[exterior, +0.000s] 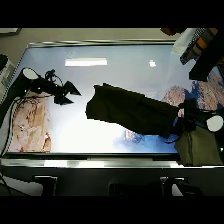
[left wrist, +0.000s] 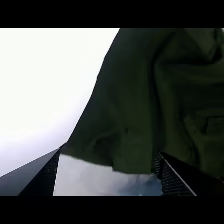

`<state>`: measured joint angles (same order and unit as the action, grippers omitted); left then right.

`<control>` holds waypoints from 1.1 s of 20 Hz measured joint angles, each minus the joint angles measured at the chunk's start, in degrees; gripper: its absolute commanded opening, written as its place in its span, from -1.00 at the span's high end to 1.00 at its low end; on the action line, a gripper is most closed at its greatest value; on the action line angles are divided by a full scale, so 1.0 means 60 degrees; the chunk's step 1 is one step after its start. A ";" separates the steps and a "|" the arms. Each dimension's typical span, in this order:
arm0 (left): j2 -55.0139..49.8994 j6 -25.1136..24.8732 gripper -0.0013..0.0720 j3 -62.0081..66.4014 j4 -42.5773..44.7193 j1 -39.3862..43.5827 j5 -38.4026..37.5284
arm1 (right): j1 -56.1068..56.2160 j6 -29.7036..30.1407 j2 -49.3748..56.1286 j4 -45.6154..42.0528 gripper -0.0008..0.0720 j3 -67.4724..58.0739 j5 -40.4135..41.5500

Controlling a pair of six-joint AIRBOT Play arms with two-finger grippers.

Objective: Fold the clothes and pants, and hang the long-sleeved shirts on hangers.

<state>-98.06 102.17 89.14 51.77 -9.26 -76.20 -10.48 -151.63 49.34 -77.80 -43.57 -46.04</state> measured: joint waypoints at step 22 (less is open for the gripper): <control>0.0415 0.0747 0.93 -0.4557 -0.2867 0.2667 0.5894 | 0.0000 0.0627 -0.1851 0.0546 -0.51 0.0000 -0.2291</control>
<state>-95.57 106.65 61.80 34.57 6.74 -40.84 -10.48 -147.87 38.24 -74.52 -43.57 -59.79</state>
